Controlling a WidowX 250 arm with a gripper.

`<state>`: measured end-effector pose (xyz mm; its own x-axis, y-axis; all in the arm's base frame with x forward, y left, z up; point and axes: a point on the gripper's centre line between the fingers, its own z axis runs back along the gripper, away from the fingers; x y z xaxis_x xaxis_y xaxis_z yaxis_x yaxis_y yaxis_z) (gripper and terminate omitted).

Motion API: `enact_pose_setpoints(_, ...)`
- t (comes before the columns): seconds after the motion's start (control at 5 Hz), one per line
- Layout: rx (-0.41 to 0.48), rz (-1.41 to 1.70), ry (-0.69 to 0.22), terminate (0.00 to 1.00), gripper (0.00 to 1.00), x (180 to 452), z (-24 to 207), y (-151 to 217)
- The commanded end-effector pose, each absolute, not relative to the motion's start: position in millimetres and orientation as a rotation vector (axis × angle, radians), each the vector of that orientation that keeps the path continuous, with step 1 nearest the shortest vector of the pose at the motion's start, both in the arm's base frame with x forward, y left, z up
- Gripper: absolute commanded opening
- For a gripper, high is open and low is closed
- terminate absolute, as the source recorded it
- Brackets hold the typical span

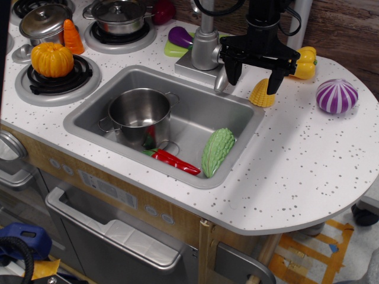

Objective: Put corn in pot which is in sink

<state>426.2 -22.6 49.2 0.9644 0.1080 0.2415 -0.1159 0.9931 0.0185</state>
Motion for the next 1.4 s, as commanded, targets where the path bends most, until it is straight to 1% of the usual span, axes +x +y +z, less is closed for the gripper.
enact_pose_setpoints(0.0,0.033,0.113,-0.243,0.0,1.0,426,49,-23)
enact_pose_setpoints(0.2,0.036,0.017,-0.21,0.0,1.0,429,54,-31)
enact_pose_setpoints(0.4,0.056,-0.05,-0.207,0.0,1.0,431,57,-37)
enact_pose_setpoints(0.8,0.05,-0.094,-0.303,0.0,1.0,447,53,-52)
enact_pose_setpoints(1.0,0.077,-0.124,-0.326,0.0,1.0,453,51,-51)
enact_pose_setpoints(1.2,0.064,-0.132,-0.342,0.0,1.0,460,49,-48)
